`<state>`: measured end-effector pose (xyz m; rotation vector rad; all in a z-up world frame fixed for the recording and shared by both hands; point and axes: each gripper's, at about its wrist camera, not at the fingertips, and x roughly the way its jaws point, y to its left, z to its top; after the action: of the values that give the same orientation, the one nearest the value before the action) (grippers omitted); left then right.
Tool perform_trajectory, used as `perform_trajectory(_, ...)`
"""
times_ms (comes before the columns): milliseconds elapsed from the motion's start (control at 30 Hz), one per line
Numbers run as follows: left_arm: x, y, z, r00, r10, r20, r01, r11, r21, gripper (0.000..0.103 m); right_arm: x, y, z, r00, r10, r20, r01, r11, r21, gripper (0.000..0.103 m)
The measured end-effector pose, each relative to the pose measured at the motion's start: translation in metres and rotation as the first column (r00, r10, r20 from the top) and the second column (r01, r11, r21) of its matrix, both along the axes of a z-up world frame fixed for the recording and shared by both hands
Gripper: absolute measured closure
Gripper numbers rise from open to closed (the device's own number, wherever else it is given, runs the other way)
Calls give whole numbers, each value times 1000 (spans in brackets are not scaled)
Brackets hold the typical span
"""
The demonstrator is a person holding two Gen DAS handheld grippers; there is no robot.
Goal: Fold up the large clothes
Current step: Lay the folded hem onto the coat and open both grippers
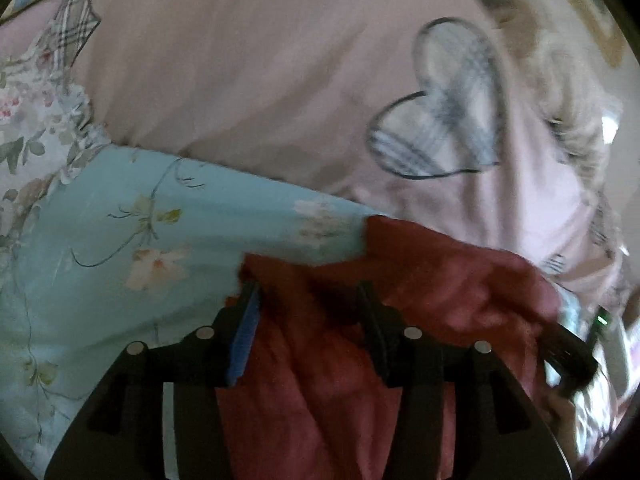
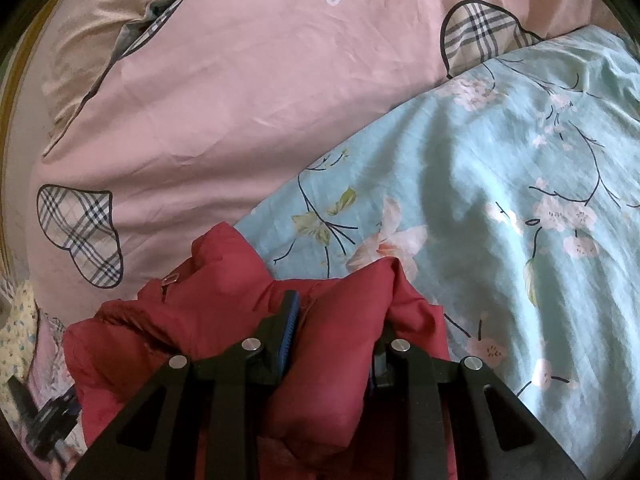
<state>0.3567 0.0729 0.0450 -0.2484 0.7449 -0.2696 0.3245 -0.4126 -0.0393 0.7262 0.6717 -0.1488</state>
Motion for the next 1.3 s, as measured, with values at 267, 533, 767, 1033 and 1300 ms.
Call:
perform_trajectory(267, -66, -83, -4, 955, -297, -6, 297, 953, 55, 56, 8, 5, 4, 1000, 3, -27, -4, 1000, -23, 74)
perform_trajectory(533, -51, -136, -60, 957, -283, -69, 290, 911, 293, 54, -31, 14, 53, 999, 22, 38, -20, 999, -44, 51)
perform_trajectory(767, -28, -140, -66, 971, -229, -73, 240, 930, 278, 54, -64, 106, 82, 953, 301, 21, -271, 883, -383, 25)
perform_trajectory(1033, -9, -129, -59, 974, -214, -70, 225, 943, 246, 62, -11, 118, 19, 922, 333, -198, -387, 830, -402, 26)
perform_trajectory(1300, 41, -74, -72, 986, -100, -133, 120, 981, 153, 76, 26, 83, 0, 941, 271, -202, -323, 898, -298, 24)
